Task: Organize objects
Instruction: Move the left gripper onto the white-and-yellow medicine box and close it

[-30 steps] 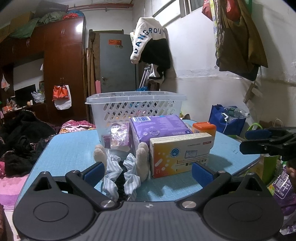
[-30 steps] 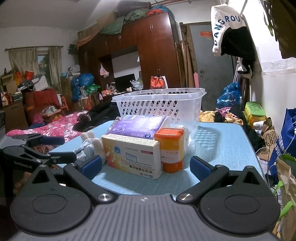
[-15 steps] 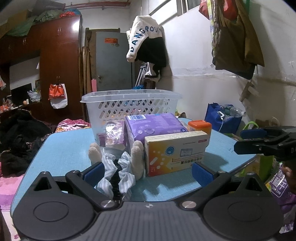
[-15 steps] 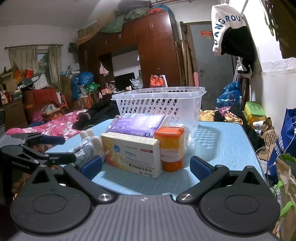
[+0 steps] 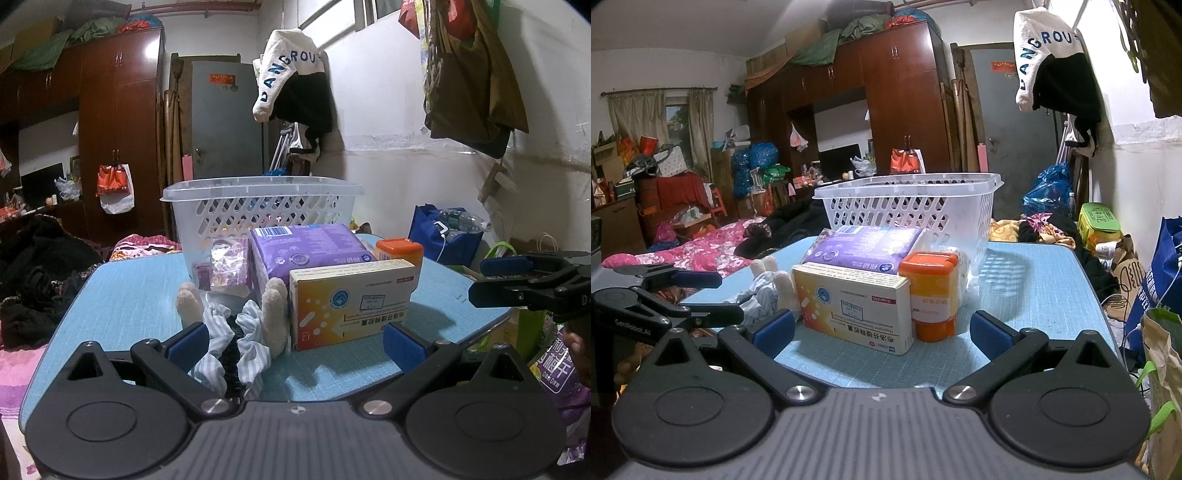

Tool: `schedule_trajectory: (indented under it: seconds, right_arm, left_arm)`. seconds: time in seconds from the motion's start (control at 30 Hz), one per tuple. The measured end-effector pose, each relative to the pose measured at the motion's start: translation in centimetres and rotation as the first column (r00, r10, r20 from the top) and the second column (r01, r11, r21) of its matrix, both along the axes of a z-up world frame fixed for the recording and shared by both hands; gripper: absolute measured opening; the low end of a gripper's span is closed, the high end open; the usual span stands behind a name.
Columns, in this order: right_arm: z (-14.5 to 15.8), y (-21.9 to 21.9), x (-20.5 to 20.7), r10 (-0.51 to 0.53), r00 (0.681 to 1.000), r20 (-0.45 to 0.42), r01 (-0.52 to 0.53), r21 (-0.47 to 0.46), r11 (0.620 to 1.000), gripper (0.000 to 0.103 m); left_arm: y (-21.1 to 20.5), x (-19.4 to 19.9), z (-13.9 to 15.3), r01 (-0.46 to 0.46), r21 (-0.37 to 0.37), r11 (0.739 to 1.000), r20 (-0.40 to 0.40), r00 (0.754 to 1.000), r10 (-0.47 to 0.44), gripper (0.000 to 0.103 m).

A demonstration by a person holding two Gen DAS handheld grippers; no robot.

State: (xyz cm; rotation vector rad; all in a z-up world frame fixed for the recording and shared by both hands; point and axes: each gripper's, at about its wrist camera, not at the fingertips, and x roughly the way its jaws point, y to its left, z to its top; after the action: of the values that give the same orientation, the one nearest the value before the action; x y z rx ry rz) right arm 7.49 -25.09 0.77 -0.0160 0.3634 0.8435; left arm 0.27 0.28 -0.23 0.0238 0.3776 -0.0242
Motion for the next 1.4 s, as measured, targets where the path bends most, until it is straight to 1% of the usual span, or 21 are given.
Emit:
schedule_trajectory:
  seconds: [0.1,0.17,0.23,0.3,0.33,0.4,0.47,0.53,0.63,0.73,0.8,0.87,0.93,1.0,1.07,1.13,1.17,1.2,1.27,1.4]
  right_arm:
    - [-0.1,0.0,0.1,-0.001,1.000,-0.002,0.001,-0.002,1.000,0.103]
    - [-0.1,0.0,0.1,-0.005,1.000,0.000,0.005,0.000,1.000,0.103]
    - [-0.2,-0.3,0.2,-0.007,1.000,0.010,0.006,0.031,1.000,0.103]
    - [-0.2,-0.6,0.3,-0.030,0.999,0.021,0.028,0.075,0.997,0.103]
    - [-0.2,-0.8,0.3,-0.056,0.998,0.041,0.052,0.087,0.995,0.103]
    - [-0.5,-0.9,0.0,-0.124,0.984,0.126,0.111,0.104,0.988,0.103]
    - [-0.7,-0.8,-0.2,-0.158,0.970,0.182,0.144,0.088,0.986,0.103]
    - [-0.9,-0.7,0.0,-0.141,0.974,0.176,0.129,0.077,0.989,0.103]
    - [-1.2,-0.8,0.4,-0.061,0.989,0.138,0.050,0.084,0.995,0.103]
    - [-1.5,-0.7,0.7,0.002,0.992,0.124,-0.014,0.092,0.996,0.103]
    - [-1.9,-0.5,0.9,0.010,0.992,0.128,-0.021,0.082,0.996,0.103]
    - [-2.4,0.0,1.5,0.012,0.993,0.116,-0.020,0.069,0.997,0.103]
    - [-3.0,0.0,2.5,0.027,0.997,0.078,-0.033,0.077,0.997,0.098]
    - [-3.6,0.1,3.2,0.048,0.998,0.042,-0.051,0.084,0.995,0.083]
    - [-4.0,0.2,3.6,0.062,0.998,0.020,-0.063,0.075,0.995,0.075]
    - [-4.3,0.4,3.6,0.068,0.997,0.018,-0.069,0.062,0.996,0.073]
    - [-4.4,0.3,3.3,0.073,0.997,0.020,-0.074,0.059,0.995,0.070]
    - [-4.4,0.4,3.4,0.078,0.997,0.019,-0.079,0.054,0.995,0.069]
    - [-4.3,0.4,3.2,0.077,0.997,0.029,-0.078,0.047,0.996,0.068]
    - [-4.0,0.4,3.1,0.080,0.996,0.044,-0.082,0.039,0.996,0.066]
  left_arm:
    - [0.2,0.1,-0.1,-0.020,-0.003,1.000,-0.005,1.000,0.020,0.101]
    - [0.4,0.0,-0.2,-0.028,-0.003,1.000,0.008,1.000,0.028,0.101]
    - [0.5,0.0,-0.1,-0.034,0.001,0.999,0.026,0.999,0.034,0.100]
    - [0.8,-0.2,0.0,-0.038,-0.010,0.999,0.058,0.998,0.038,0.100]
    - [1.0,-0.3,0.1,-0.046,-0.011,0.999,0.074,0.996,0.046,0.100]
    - [1.2,-0.4,0.3,-0.069,0.002,0.998,0.113,0.991,0.068,0.101]
    - [1.4,-0.3,0.4,-0.078,0.008,0.997,0.150,0.986,0.076,0.103]
    - [1.6,-0.1,0.4,-0.081,0.010,0.997,0.162,0.984,0.078,0.103]
    - [1.4,0.2,0.1,-0.085,0.038,0.996,0.159,0.984,0.078,0.103]
    - [1.7,0.3,0.1,0.012,-0.013,1.000,0.160,0.987,-0.010,0.102]
    - [1.4,0.5,0.0,0.068,-0.017,0.998,0.157,0.986,-0.065,0.099]
    - [1.1,1.1,-0.4,0.096,0.000,0.995,0.140,0.986,-0.095,0.087]
    - [0.9,1.8,-0.7,0.113,0.014,0.994,0.133,0.985,-0.114,0.082]
    - [0.7,2.6,-0.9,0.122,0.023,0.992,0.125,0.984,-0.124,0.078]
    - [0.8,3.5,-1.1,0.123,0.020,0.992,0.116,0.985,-0.125,0.065]
    - [1.0,4.0,-1.1,0.132,0.002,0.991,0.117,0.984,-0.131,0.058]
    - [1.1,4.3,-1.1,0.138,-0.003,0.990,0.116,0.984,-0.137,0.057]
    - [1.0,4.4,-1.1,0.140,-0.002,0.990,0.119,0.983,-0.139,0.056]
    - [0.7,4.3,-1.0,0.141,0.009,0.990,0.125,0.982,-0.141,0.053]
    - [0.1,3.4,-0.9,0.162,0.024,0.987,0.142,0.976,-0.164,0.052]
